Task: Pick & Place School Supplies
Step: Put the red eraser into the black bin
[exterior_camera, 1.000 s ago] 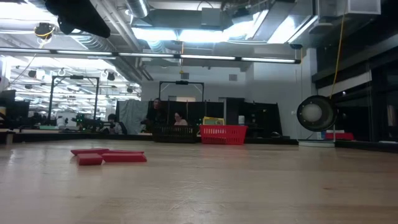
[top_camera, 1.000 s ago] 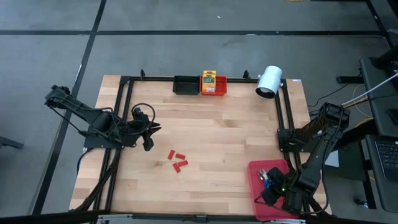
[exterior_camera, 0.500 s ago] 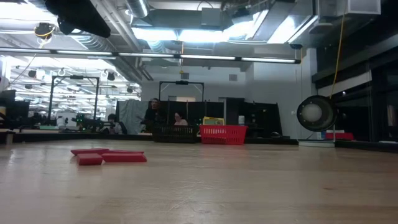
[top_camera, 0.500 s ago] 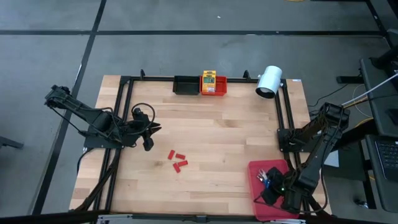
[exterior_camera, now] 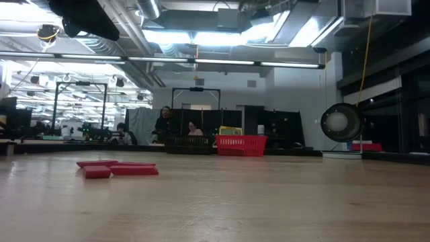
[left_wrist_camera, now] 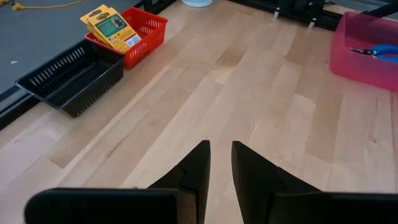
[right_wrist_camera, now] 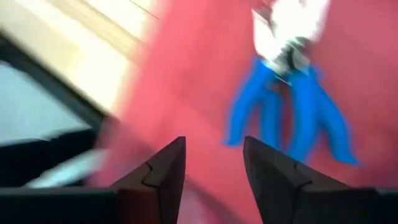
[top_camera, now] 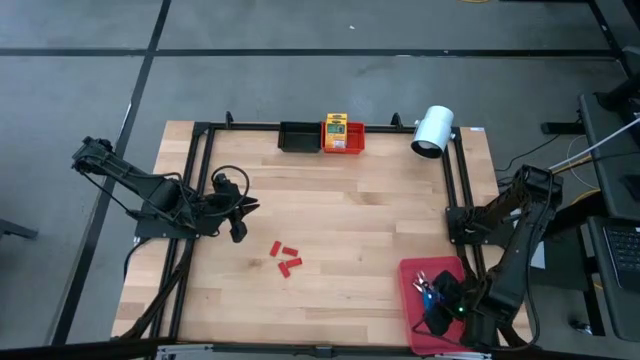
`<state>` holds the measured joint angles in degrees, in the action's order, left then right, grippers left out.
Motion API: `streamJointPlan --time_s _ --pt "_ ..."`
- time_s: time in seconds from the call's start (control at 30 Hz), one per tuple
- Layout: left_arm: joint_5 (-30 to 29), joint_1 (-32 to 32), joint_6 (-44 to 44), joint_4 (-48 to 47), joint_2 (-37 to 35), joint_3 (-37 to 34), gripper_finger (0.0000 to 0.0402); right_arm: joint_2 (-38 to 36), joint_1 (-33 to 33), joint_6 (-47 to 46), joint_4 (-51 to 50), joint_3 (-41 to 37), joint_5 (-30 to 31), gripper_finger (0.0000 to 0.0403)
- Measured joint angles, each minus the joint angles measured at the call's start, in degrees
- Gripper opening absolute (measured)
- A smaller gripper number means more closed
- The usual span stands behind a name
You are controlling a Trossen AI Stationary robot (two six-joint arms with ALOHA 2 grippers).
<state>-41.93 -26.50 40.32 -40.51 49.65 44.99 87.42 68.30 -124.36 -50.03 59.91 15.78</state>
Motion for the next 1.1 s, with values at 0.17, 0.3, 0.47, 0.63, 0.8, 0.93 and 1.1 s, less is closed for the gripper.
streamJointPlan --time_s 0.17,0.3,0.47,0.63,0.8,0.93,1.1 --pt "6.63 0.02 -0.01 0.32 -0.02 0.0 0.0061 -0.07 -3.22 8.2 4.02 5.23 17.16 0.0143" --pt "27.52 -0.09 -0.96 0.32 -0.09 -0.58 0.0061 -0.07 -10.22 25.62 10.71 8.17 19.84 0.0137" --pt "36.11 -1.62 2.03 0.56 0.27 -2.38 0.0065 -0.28 -20.41 46.22 19.82 8.69 17.97 0.0136" --pt "30.69 -0.48 12.9 -2.47 3.12 -2.56 0.0095 -0.33 -29.72 61.34 21.39 8.73 11.68 0.0136" --pt "31.53 2.74 33.59 1.61 7.48 -2.56 0.0128 -0.33 -37.75 69.33 23.79 8.71 8.83 0.0136" --pt "32.51 3.15 44.97 5.44 12.71 -2.56 0.0133 -0.33 -43.59 74.41 28.98 8.71 6.1 0.0136" --pt "32.53 4.94 50.47 9.04 19.78 -2.56 0.0133 -0.33 -48.58 79.34 31.66 8.71 -0.02 0.0136"
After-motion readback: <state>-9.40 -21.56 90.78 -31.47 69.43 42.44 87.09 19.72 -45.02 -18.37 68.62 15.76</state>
